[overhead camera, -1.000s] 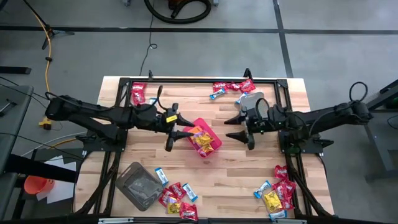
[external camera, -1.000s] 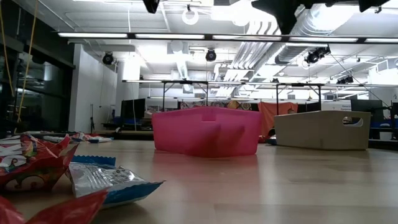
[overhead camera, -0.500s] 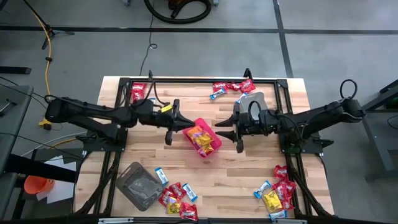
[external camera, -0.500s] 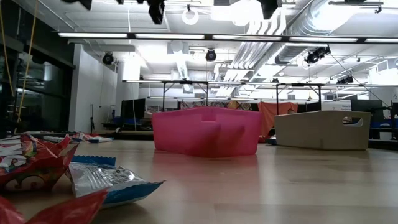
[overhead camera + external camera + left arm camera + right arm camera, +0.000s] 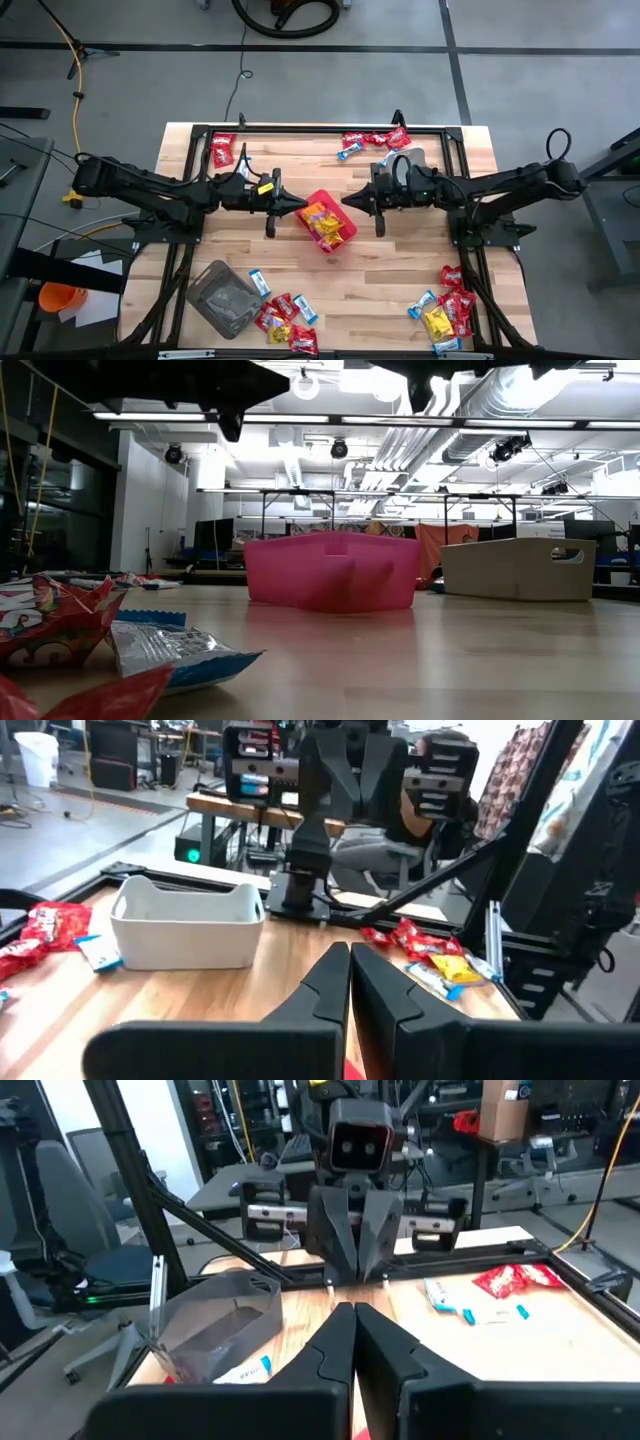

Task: Sort candy
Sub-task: Put the yellow candy into the red bin

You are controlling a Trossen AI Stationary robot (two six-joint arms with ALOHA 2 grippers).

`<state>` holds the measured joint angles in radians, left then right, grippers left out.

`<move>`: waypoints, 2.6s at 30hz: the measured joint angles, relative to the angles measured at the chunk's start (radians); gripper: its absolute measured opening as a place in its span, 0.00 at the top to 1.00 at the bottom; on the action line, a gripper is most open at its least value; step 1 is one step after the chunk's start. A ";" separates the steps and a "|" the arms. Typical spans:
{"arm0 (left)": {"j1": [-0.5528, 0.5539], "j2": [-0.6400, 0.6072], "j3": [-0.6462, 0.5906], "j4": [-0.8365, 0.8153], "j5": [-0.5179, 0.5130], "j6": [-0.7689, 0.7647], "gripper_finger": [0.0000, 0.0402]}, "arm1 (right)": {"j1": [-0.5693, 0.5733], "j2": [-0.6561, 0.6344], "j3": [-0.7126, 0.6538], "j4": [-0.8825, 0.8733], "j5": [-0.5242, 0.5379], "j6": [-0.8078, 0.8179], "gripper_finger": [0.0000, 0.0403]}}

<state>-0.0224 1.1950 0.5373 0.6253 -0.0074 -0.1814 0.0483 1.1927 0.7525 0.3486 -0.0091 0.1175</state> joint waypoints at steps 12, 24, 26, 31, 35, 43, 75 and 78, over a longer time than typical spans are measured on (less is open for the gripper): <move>0.002 0.000 0.000 0.002 -0.004 -0.008 1.00 | -0.002 -0.005 0.000 -0.016 -0.203 0.434 0.97; 0.002 0.000 0.000 0.001 -0.004 -0.008 1.00 | 0.442 -0.005 0.000 -0.537 -0.370 1.023 0.82; 0.002 0.000 0.000 0.001 -0.004 -0.008 1.00 | 0.544 -0.005 0.000 -0.637 -0.315 1.118 0.77; 0.002 0.000 0.000 0.001 -0.004 -0.005 1.00 | 0.767 0.002 -0.001 -0.852 -0.149 1.432 0.60; 0.002 0.000 0.000 -0.001 -0.004 0.001 1.00 | 0.869 0.032 -0.001 -0.908 -0.099 1.624 0.46; 0.002 0.000 0.001 -0.001 -0.004 0.001 1.00 | 0.908 0.192 -0.001 -0.817 -0.186 1.662 0.34; 0.003 0.000 0.001 -0.025 -0.056 -0.002 1.00 | 0.905 -0.036 -0.002 -0.771 0.029 1.343 0.96; 0.003 0.000 0.001 -0.025 -0.058 -0.008 1.00 | 0.864 -0.092 -0.002 -0.767 0.156 1.154 0.99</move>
<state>-0.0196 1.1946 0.5385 0.6003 -0.0650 -0.1898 0.9122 1.1007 0.7509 -0.4183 0.1464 1.2717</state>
